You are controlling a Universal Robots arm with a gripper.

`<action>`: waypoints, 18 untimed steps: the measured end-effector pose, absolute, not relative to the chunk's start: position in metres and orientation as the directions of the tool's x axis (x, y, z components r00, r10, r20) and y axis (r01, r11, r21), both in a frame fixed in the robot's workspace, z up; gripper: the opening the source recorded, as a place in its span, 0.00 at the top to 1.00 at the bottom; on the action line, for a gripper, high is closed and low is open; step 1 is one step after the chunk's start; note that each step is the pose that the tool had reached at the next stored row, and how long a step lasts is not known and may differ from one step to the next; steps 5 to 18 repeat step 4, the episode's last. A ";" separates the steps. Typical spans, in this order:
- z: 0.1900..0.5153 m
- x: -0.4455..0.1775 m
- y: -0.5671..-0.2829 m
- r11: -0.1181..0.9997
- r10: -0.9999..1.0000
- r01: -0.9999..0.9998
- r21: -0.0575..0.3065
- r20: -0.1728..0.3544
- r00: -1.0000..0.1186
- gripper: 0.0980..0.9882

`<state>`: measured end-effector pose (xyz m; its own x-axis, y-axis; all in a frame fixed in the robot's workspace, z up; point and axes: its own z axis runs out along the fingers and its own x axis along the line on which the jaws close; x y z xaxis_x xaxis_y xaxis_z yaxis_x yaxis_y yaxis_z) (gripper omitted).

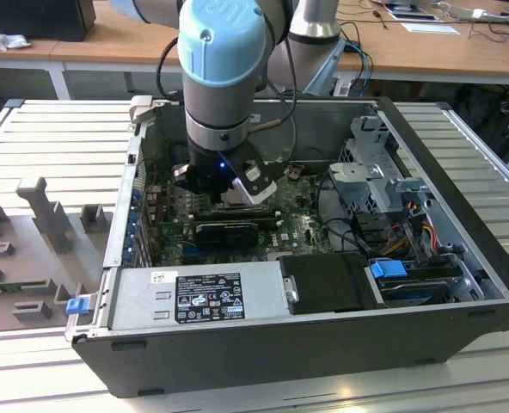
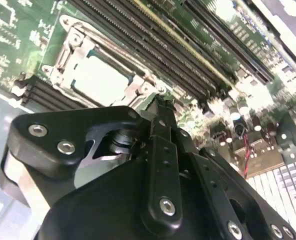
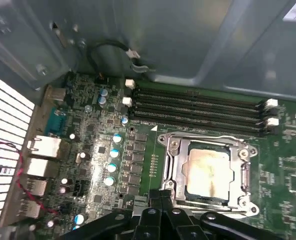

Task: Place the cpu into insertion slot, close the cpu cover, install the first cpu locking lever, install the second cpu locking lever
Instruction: 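Install the second cpu locking lever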

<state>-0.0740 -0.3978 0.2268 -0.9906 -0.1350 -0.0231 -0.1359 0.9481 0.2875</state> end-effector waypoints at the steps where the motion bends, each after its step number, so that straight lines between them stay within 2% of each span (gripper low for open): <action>1: 0.231 -0.074 -0.398 0.948 -0.135 -0.136 0.288 -0.023 -0.991 0.99; 18: 0.238 -0.074 -0.398 0.948 -0.135 -0.136 0.288 -0.023 -0.991 0.99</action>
